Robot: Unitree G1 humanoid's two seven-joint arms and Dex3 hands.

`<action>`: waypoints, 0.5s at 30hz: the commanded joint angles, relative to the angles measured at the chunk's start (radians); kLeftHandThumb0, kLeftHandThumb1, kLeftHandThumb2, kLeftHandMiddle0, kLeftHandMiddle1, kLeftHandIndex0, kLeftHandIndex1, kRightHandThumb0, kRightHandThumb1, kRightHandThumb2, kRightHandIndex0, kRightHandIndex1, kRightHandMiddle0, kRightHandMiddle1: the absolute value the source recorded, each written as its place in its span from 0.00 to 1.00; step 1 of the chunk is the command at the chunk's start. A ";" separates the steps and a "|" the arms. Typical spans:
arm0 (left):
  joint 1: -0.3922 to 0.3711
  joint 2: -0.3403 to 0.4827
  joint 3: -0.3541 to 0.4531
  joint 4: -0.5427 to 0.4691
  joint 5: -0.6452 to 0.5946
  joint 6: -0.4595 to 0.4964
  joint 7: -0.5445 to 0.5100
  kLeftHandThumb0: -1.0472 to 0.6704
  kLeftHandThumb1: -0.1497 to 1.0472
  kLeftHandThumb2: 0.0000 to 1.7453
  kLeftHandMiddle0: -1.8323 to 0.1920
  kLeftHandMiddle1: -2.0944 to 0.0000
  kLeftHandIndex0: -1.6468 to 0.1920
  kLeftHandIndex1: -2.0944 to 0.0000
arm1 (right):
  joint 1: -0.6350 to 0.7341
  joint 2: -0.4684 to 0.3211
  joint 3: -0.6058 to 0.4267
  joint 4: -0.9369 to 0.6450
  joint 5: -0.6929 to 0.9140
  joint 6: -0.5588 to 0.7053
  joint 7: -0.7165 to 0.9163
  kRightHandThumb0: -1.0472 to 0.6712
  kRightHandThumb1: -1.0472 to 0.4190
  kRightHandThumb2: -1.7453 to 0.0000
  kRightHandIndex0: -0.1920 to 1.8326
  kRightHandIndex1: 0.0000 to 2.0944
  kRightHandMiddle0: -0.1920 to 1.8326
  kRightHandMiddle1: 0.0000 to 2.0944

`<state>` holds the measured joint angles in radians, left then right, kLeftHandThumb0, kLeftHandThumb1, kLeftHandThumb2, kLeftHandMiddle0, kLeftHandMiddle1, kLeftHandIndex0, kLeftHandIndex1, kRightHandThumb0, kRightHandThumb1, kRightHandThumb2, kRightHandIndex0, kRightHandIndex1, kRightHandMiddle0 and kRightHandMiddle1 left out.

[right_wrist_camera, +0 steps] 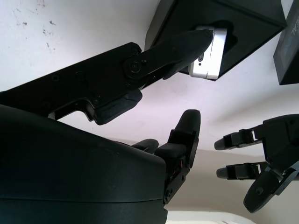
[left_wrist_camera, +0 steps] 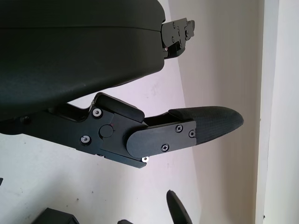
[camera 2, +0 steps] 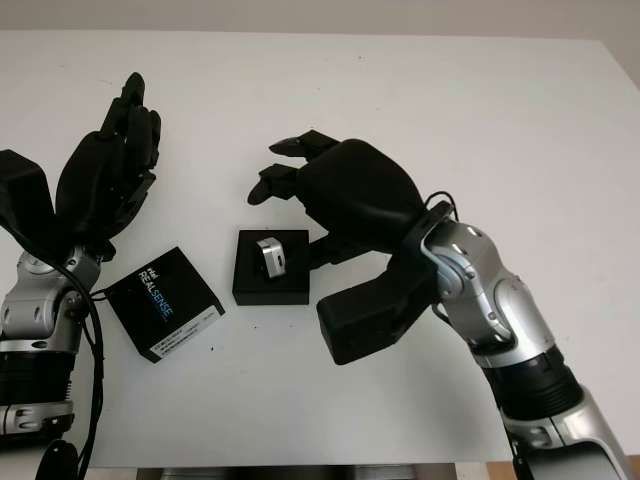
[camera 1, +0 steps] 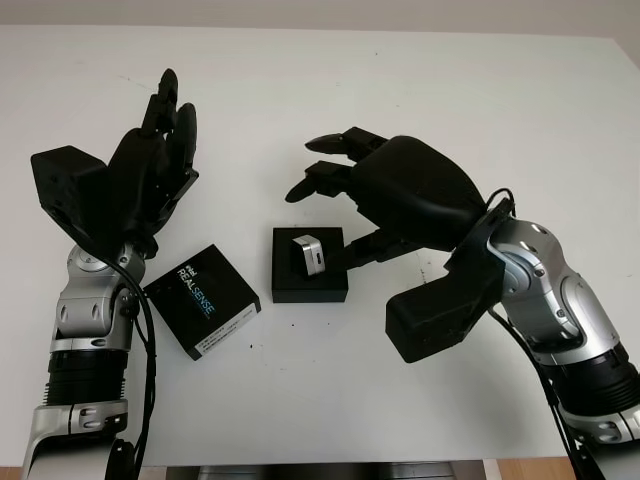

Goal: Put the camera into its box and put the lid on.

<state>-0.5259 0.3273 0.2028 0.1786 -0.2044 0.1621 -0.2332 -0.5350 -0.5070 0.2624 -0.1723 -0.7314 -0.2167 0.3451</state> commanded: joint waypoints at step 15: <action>0.004 -0.008 0.003 -0.009 -0.002 0.002 0.002 0.13 1.00 0.34 1.00 1.00 1.00 1.00 | 0.059 0.058 0.032 -0.010 -0.035 0.024 -0.055 0.13 0.07 0.97 0.21 0.17 0.20 0.43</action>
<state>-0.5258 0.3194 0.2028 0.1808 -0.2041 0.1618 -0.2321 -0.4900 -0.4515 0.2890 -0.1866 -0.7692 -0.1829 0.3032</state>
